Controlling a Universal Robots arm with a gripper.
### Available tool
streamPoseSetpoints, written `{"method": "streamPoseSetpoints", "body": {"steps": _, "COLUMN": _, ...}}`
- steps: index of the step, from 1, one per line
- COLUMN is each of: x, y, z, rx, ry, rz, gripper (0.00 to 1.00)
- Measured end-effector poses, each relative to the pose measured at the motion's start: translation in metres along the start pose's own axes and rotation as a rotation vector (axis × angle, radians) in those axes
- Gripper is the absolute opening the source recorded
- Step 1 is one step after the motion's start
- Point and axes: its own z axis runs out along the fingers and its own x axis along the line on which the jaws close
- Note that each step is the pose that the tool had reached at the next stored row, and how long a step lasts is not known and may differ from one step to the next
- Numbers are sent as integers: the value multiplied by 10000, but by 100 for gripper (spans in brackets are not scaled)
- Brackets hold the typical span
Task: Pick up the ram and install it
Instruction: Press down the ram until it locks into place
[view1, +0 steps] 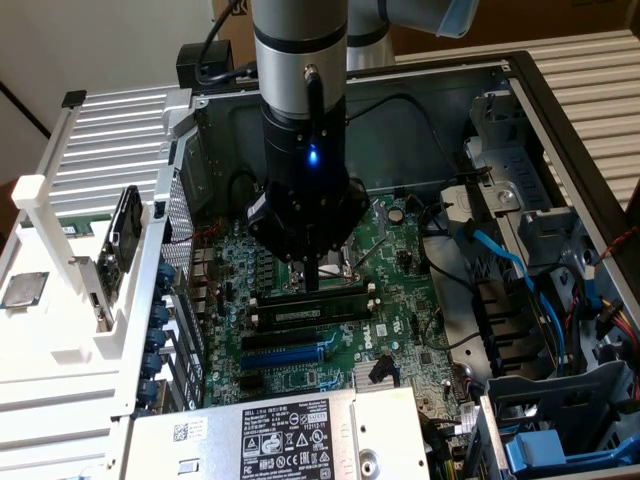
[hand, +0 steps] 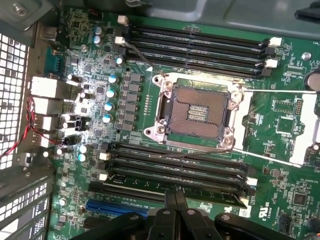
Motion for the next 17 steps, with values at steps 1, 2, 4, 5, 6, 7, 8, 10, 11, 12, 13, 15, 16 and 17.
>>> {"method": "streamPoseSetpoints", "body": {"steps": 1, "x": 0, "y": 0, "z": 0, "rx": 0, "ry": -3, "rz": 101, "gripper": 10}}
{"method": "streamPoseSetpoints", "body": {"steps": 2, "x": 0, "y": 0, "z": 0, "rx": 0, "ry": -4, "rz": 207, "gripper": 10}}
{"method": "streamPoseSetpoints", "body": {"steps": 4, "x": 1, "y": 0, "z": 0, "rx": 0, "ry": 2, "rz": 429, "gripper": 10}}
{"method": "streamPoseSetpoints", "body": {"steps": 5, "x": 1, "y": 0, "z": -1, "rx": 3, "ry": 7, "rz": 518, "gripper": 10}}
{"method": "streamPoseSetpoints", "body": {"steps": 6, "x": 1, "y": -1, "z": -1, "rx": 7, "ry": 11, "rz": 578, "gripper": 10}}
{"method": "streamPoseSetpoints", "body": {"steps": 7, "x": 1, "y": -1, "z": -1, "rx": 8, "ry": 12, "rz": 590, "gripper": 10}}
{"method": "streamPoseSetpoints", "body": {"steps": 8, "x": 1, "y": 0, "z": -1, "rx": 8, "ry": 11, "rz": 589, "gripper": 10}}
{"method": "streamPoseSetpoints", "body": {"steps": 10, "x": 0, "y": 0, "z": -1, "rx": 8, "ry": 11, "rz": 589, "gripper": 10}}
{"method": "streamPoseSetpoints", "body": {"steps": 11, "x": 0, "y": 0, "z": 0, "rx": 7, "ry": 10, "rz": 590, "gripper": 10}}
{"method": "streamPoseSetpoints", "body": {"steps": 12, "x": 4, "y": 1, "z": 0, "rx": 7, "ry": 11, "rz": 594, "gripper": 10}}
{"method": "streamPoseSetpoints", "body": {"steps": 13, "x": 9, "y": 1, "z": 0, "rx": 6, "ry": 11, "rz": 599, "gripper": 10}}
{"method": "streamPoseSetpoints", "body": {"steps": 15, "x": 19, "y": 2, "z": 0, "rx": 6, "ry": 11, "rz": 606, "gripper": 10}}
{"method": "streamPoseSetpoints", "body": {"steps": 16, "x": 23, "y": 2, "z": 0, "rx": 6, "ry": 12, "rz": 607, "gripper": 10}}
{"method": "streamPoseSetpoints", "body": {"steps": 17, "x": 31, "y": 3, "z": 0, "rx": 7, "ry": 11, "rz": 609, "gripper": 10}}
